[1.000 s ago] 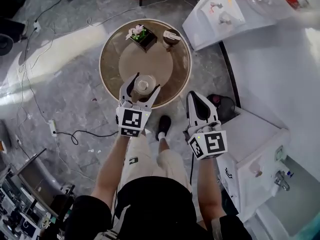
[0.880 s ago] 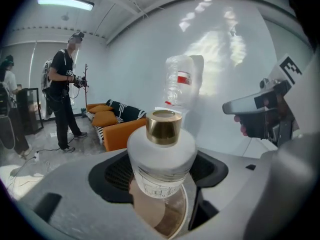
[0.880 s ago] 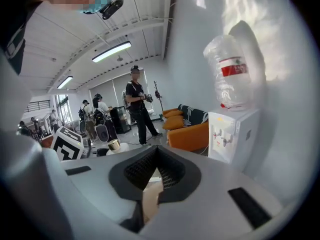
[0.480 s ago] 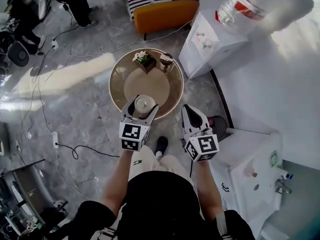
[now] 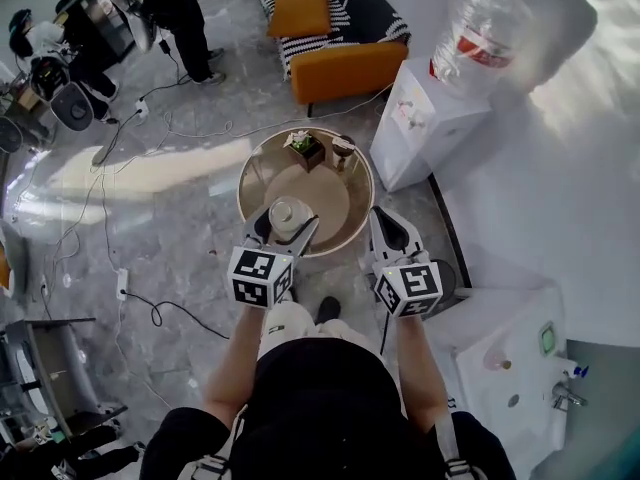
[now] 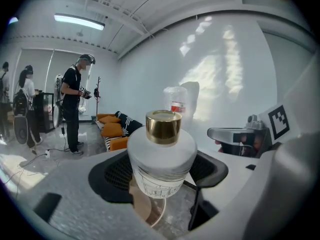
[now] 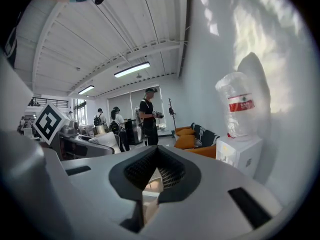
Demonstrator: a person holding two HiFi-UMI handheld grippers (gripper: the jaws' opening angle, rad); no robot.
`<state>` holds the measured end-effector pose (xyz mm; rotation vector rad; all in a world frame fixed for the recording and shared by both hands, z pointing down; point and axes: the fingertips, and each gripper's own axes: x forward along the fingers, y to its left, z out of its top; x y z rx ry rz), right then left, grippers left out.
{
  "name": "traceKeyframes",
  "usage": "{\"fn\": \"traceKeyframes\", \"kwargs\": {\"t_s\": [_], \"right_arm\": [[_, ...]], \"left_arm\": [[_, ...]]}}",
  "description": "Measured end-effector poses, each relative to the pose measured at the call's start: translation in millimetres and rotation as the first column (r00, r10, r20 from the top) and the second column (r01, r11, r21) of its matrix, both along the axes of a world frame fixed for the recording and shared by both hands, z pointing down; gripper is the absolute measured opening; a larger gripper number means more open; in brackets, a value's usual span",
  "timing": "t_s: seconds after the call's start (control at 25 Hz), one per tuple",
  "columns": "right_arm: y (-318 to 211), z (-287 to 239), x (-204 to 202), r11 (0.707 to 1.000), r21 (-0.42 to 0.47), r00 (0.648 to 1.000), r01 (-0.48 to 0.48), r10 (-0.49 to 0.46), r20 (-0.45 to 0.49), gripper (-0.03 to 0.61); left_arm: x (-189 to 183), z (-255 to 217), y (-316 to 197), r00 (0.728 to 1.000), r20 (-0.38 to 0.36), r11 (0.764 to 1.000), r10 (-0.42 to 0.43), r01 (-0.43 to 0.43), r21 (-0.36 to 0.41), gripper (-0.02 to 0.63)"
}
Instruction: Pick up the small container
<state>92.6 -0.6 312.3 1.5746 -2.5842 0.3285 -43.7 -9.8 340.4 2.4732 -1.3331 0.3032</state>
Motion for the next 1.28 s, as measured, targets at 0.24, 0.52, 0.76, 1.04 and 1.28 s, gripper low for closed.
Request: {"fn": "traceKeyframes", "kwargs": {"t_s": [0.24,0.52,0.76,1.04,1.28], "right_arm": [[-5,-45,-7,0.996,0.079,0.999,0.048,-0.047,-0.009,0.003],[-13,-80,-15,0.989,0.111,0.996,0.094,-0.092,-0.017,0.003],[-19,-98,-31,0.983,0.116,0.99,0.14,-0.137,-0.03,0.003],[-23,-105,-57,0.98,0.109,0.986,0.168,-0.165,-0.034,0.003],[-23,-102,-80,0.977,0.101,0.982,0.185,-0.18,-0.055,0.003]], "left_arm": [[-7,-53,8,1.0,-0.003,0.998,-0.001,0.001,0.059,0.344],[-17,-87,11,1.0,0.024,0.996,-0.007,0.004,0.086,0.344],[-30,-98,10,0.999,0.038,0.996,-0.003,-0.001,0.092,0.344],[-45,-102,11,0.999,0.05,0.997,0.021,-0.025,0.077,0.344],[-55,-99,15,0.998,0.055,0.997,0.039,-0.043,0.069,0.344]]}}
